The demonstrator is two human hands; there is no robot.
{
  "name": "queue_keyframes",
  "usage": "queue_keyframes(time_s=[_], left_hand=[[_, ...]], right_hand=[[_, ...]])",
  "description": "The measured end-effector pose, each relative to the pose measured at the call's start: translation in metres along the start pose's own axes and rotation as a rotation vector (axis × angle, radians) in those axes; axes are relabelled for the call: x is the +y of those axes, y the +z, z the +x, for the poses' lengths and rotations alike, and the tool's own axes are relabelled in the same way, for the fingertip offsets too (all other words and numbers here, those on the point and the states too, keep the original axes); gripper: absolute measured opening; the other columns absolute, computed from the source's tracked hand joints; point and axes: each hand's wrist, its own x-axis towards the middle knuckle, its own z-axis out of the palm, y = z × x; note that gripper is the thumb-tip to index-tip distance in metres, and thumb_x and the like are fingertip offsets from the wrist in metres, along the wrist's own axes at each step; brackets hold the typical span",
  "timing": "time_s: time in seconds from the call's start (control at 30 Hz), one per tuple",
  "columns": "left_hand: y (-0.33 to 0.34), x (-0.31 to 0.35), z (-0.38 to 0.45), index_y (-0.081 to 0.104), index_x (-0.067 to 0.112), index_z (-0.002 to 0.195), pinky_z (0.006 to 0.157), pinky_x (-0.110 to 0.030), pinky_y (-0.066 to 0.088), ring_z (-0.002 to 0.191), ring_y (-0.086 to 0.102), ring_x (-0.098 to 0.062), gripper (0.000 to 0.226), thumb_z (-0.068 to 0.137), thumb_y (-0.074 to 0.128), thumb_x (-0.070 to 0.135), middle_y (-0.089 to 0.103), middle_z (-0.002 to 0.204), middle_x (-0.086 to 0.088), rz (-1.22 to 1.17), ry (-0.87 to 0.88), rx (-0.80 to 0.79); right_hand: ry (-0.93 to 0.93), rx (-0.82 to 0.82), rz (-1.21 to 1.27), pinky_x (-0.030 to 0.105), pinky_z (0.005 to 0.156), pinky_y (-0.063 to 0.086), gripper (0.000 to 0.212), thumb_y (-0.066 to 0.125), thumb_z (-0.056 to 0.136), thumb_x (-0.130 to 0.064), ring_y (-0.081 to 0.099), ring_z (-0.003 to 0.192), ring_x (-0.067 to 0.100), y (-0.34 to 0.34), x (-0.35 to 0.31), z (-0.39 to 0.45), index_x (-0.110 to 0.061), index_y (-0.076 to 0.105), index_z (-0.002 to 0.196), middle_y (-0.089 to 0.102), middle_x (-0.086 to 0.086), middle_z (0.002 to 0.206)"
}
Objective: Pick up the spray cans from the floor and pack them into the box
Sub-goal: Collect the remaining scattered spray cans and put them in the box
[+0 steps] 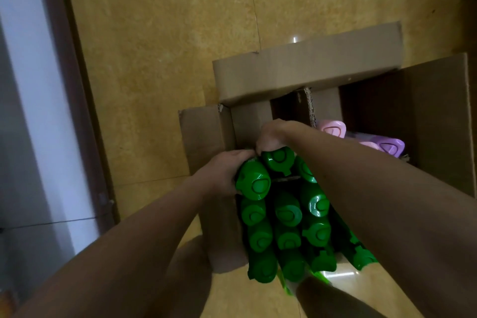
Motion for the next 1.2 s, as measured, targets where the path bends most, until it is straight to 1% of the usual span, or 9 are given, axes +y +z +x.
queue_keyframes(time_s=[0.13, 0.27, 0.33, 0.47, 0.6, 0.77, 0.93, 1.1, 1.2], left_hand=[[-0.001, -0.003, -0.010, 0.033, 0.021, 0.152, 0.112, -0.025, 0.027, 0.139, 0.036, -0.019, 0.104, 0.067, 0.088, 0.043, 0.041, 0.152, -0.001, 0.055, -0.098, -0.076], [-0.001, 0.001, -0.013, 0.028, 0.021, 0.155, 0.114, -0.026, 0.024, 0.144, 0.030, -0.018, 0.108, 0.068, 0.087, 0.045, 0.036, 0.156, -0.001, 0.056, -0.134, -0.077], [-0.002, 0.005, -0.014, 0.028, 0.022, 0.155, 0.115, -0.028, 0.027, 0.143, 0.033, -0.018, 0.111, 0.066, 0.086, 0.051, 0.037, 0.156, 0.000, 0.033, -0.170, -0.073], [-0.015, 0.023, -0.024, 0.030, 0.027, 0.152, 0.112, -0.037, 0.036, 0.138, 0.039, -0.017, 0.106, 0.066, 0.077, 0.066, 0.041, 0.152, 0.003, 0.062, -0.158, -0.075], [-0.038, 0.049, -0.038, 0.026, 0.022, 0.154, 0.112, -0.035, 0.031, 0.142, 0.034, -0.022, 0.092, 0.082, 0.065, 0.064, 0.035, 0.157, -0.001, 0.171, -0.191, -0.052], [-0.077, 0.103, -0.061, 0.026, 0.018, 0.156, 0.116, -0.037, 0.028, 0.145, 0.030, -0.024, 0.087, 0.088, 0.064, 0.056, 0.031, 0.159, -0.004, 0.207, -0.198, 0.013], [-0.124, 0.179, -0.076, 0.025, 0.018, 0.156, 0.120, -0.039, 0.024, 0.147, 0.024, -0.026, 0.086, 0.089, 0.058, 0.060, 0.028, 0.161, -0.005, 0.348, -0.133, 0.005], [-0.170, 0.290, -0.097, 0.030, 0.021, 0.154, 0.117, -0.042, 0.028, 0.145, 0.027, -0.028, 0.081, 0.089, 0.057, 0.061, 0.033, 0.158, -0.006, 0.482, 0.044, 0.061], [-0.186, 0.360, -0.106, 0.027, 0.022, 0.155, 0.117, -0.047, 0.027, 0.146, 0.024, -0.030, 0.083, 0.089, 0.044, 0.069, 0.030, 0.160, -0.008, 0.661, 0.185, 0.044]], right_hand=[[0.092, 0.085, 0.076, 0.043, 0.095, 0.051, 0.044, 0.052, 0.093, -0.042, 0.059, 0.108, 0.033, 0.024, 0.010, 0.006, -0.010, 0.062, 0.122, 0.061, 0.014, 0.123], [0.174, 0.124, 0.094, 0.052, 0.108, 0.035, 0.058, 0.048, 0.093, -0.045, 0.036, 0.135, 0.042, 0.032, 0.013, 0.005, -0.011, 0.051, 0.139, 0.045, 0.020, 0.146], [0.214, 0.165, 0.105, 0.053, 0.107, 0.028, 0.059, 0.045, 0.095, -0.046, 0.030, 0.138, 0.040, 0.039, 0.013, -0.002, -0.013, 0.048, 0.143, 0.042, 0.018, 0.149], [0.165, 0.393, 0.204, 0.047, 0.103, 0.032, 0.057, 0.040, 0.095, -0.059, 0.046, 0.126, 0.036, 0.059, 0.012, -0.028, -0.021, 0.061, 0.131, 0.058, 0.014, 0.134], [0.087, 0.442, 0.205, 0.046, 0.099, 0.036, 0.052, 0.040, 0.095, -0.060, 0.048, 0.120, 0.035, 0.068, 0.003, -0.069, -0.028, 0.060, 0.131, 0.061, 0.012, 0.127], [0.115, 0.567, 0.305, 0.047, 0.104, 0.040, 0.058, 0.052, 0.092, -0.054, 0.044, 0.127, 0.037, 0.064, -0.007, -0.132, -0.026, 0.050, 0.142, 0.053, 0.010, 0.138], [0.195, 0.705, 0.353, 0.050, 0.105, 0.035, 0.067, 0.056, 0.088, -0.054, 0.038, 0.133, 0.037, 0.064, -0.005, -0.221, -0.030, 0.040, 0.149, 0.047, 0.008, 0.144], [0.316, 0.860, 0.514, 0.046, 0.100, 0.037, 0.057, 0.056, 0.087, -0.055, 0.044, 0.126, 0.036, 0.067, -0.002, -0.332, -0.027, 0.051, 0.137, 0.055, 0.009, 0.134], [0.383, 0.970, 0.632, 0.049, 0.103, 0.035, 0.063, 0.051, 0.092, -0.052, 0.038, 0.133, 0.035, 0.075, 0.000, -0.405, -0.029, 0.039, 0.149, 0.047, 0.008, 0.146]])
